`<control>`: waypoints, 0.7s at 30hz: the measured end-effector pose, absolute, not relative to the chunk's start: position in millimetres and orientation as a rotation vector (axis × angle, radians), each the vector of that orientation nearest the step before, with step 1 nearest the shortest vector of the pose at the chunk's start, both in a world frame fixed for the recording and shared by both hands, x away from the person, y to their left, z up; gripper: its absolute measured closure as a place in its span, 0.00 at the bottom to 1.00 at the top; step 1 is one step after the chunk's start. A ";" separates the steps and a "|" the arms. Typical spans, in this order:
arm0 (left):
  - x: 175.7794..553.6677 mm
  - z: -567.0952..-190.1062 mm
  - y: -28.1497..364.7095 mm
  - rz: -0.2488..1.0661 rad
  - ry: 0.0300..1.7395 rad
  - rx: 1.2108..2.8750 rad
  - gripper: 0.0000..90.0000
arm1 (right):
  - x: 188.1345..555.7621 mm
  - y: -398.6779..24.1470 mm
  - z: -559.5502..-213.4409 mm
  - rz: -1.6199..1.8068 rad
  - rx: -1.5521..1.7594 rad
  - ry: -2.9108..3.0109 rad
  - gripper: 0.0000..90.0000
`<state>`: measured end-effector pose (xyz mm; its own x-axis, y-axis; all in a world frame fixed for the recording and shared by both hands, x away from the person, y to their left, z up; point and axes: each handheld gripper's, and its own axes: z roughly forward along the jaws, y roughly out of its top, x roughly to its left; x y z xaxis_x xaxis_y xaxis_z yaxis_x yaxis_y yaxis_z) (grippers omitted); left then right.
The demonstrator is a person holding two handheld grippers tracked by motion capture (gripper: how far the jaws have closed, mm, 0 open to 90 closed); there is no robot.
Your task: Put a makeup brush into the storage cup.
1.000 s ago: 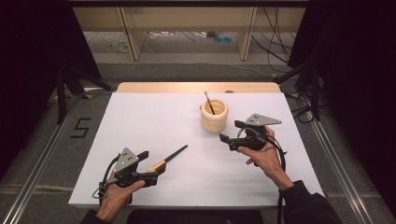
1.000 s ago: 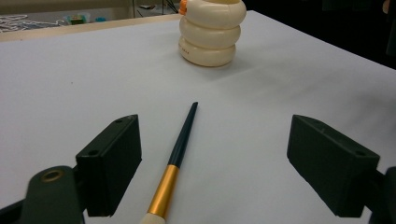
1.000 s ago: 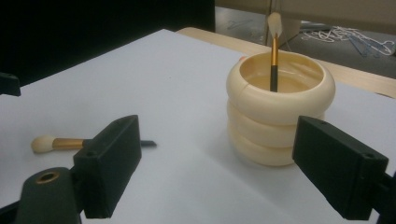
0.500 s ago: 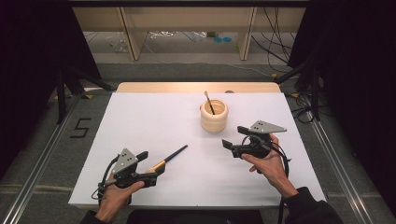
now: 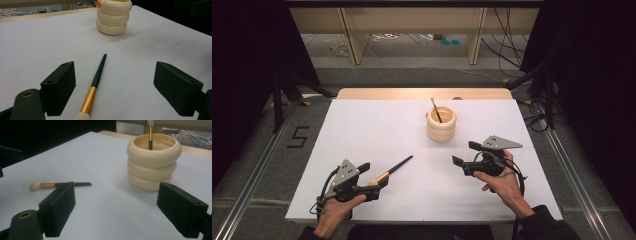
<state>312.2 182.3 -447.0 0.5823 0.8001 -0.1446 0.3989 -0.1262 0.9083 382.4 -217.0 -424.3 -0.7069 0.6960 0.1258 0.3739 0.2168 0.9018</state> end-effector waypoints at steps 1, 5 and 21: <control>312.1 -447.0 182.4 0.468 0.994 1.740 0.19 | 381.1 -217.4 -424.5 1.476 1.005 2.203 0.18; 312.4 -446.8 183.3 0.477 0.977 1.749 0.19 | 375.5 -217.8 -425.8 1.473 1.002 2.207 0.18; 311.0 -447.0 183.9 0.473 0.998 1.739 0.19 | 357.9 -220.0 -428.6 1.470 0.969 2.236 0.18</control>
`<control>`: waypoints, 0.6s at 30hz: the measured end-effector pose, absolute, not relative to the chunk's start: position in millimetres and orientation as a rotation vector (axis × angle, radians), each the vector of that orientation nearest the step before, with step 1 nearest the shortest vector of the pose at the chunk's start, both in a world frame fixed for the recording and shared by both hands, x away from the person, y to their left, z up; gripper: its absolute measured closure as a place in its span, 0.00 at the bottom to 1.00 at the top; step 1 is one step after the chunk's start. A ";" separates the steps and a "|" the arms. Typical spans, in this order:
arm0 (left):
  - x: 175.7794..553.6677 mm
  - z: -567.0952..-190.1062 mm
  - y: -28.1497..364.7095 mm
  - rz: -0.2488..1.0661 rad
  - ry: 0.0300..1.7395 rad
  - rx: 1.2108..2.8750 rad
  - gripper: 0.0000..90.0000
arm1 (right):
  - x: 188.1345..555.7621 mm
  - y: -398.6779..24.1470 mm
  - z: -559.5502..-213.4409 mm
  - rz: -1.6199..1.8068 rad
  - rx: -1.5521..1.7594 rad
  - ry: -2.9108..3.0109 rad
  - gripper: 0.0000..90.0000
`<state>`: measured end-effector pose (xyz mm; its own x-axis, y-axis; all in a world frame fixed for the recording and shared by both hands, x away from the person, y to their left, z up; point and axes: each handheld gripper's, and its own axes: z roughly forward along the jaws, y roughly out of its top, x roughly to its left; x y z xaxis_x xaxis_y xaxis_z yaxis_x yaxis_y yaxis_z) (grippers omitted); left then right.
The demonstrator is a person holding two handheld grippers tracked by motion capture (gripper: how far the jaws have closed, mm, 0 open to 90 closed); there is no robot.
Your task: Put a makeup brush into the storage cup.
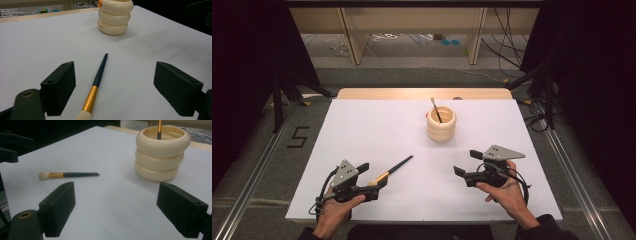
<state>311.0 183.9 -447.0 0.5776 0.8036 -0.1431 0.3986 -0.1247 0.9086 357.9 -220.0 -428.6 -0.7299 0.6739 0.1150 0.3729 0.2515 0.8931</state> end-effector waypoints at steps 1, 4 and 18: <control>311.3 -446.6 184.8 0.482 0.984 1.748 0.19 | 357.5 -219.4 -429.5 1.480 0.964 2.238 0.18; 310.9 -446.5 184.9 0.483 0.985 1.746 0.19 | 355.1 -220.0 -429.5 1.466 0.964 2.255 0.18; 312.8 -446.4 184.1 0.463 0.982 1.765 0.18 | 348.9 -222.9 -430.2 1.452 0.965 2.261 0.18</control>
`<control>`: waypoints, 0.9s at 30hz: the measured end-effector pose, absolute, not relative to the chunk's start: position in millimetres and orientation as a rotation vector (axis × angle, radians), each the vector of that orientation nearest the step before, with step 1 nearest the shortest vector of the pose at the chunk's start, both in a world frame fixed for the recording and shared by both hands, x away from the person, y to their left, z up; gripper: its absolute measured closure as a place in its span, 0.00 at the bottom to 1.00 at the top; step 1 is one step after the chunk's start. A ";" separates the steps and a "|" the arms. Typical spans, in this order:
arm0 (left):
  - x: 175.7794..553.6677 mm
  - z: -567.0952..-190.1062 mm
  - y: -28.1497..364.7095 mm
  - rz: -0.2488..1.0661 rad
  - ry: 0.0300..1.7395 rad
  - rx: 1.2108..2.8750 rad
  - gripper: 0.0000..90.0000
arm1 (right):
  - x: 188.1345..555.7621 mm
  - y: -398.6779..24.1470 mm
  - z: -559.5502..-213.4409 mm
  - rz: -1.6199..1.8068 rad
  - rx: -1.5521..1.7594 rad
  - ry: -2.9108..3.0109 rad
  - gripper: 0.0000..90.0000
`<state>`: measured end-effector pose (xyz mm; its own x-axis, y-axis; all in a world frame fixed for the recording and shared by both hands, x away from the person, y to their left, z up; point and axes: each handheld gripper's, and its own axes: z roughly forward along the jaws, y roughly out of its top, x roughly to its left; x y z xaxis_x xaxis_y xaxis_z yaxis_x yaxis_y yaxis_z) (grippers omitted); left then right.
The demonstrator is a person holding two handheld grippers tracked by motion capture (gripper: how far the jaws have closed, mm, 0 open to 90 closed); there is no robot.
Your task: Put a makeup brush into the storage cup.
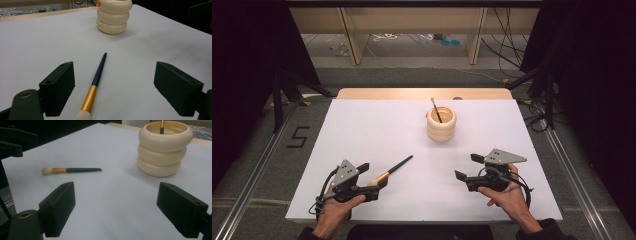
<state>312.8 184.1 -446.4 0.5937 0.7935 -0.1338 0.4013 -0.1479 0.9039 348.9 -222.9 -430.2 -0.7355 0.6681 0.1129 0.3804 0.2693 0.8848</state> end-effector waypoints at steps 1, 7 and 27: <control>313.7 -446.6 184.5 0.461 0.974 1.774 0.18 | 348.6 -222.9 -430.2 1.453 0.965 2.258 0.18; 317.0 -447.7 182.9 0.441 0.955 1.830 0.18 | 348.1 -224.1 -431.0 1.458 0.972 2.257 0.18; 345.7 -445.4 167.8 0.425 0.844 2.120 0.19 | 349.0 -223.5 -434.9 1.446 0.980 2.275 0.18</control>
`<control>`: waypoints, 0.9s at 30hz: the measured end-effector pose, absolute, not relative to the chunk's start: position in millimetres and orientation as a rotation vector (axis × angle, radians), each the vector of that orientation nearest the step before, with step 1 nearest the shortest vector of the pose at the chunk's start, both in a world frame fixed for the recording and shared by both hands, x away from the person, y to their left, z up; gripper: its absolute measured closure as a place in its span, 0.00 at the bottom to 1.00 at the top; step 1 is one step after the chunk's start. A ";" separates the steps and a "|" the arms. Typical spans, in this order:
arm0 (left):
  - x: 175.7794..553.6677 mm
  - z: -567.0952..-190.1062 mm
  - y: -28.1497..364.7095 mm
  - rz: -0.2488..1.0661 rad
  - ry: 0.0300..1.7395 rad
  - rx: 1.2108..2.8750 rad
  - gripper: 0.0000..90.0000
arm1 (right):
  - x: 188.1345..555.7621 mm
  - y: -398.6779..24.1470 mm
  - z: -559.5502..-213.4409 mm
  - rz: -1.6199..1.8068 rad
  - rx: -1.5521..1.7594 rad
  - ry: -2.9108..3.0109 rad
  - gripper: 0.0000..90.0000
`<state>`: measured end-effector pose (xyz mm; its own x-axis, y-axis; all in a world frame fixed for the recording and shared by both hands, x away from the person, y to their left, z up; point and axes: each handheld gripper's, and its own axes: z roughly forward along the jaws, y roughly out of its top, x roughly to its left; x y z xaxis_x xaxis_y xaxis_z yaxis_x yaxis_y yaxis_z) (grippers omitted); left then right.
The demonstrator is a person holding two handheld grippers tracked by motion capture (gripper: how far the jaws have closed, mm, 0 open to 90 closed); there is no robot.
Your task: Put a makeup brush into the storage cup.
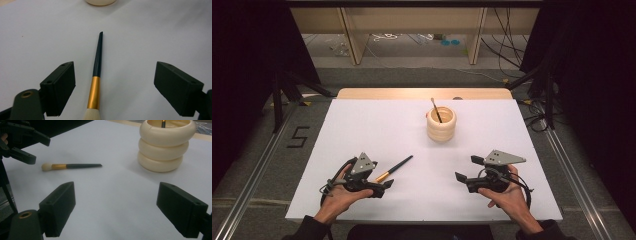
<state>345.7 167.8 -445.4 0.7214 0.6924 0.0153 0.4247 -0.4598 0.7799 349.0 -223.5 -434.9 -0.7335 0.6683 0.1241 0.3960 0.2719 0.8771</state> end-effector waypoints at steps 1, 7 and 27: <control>346.9 -444.4 167.4 0.420 0.832 2.133 0.18 | 348.9 -224.1 -434.5 1.433 0.979 2.275 0.18; 354.3 -439.5 165.1 0.427 0.802 2.191 0.18 | 348.9 -224.1 -434.9 1.434 0.983 2.296 0.18; 393.3 -439.4 150.9 0.309 0.770 2.505 0.32 | 349.2 -222.0 -436.6 1.428 0.968 2.311 0.18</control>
<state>393.3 150.9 -439.4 0.8146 0.5760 0.0683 0.4630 -0.7166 0.5216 349.2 -222.0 -436.6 -0.7454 0.6552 0.1229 0.4032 0.2962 0.8659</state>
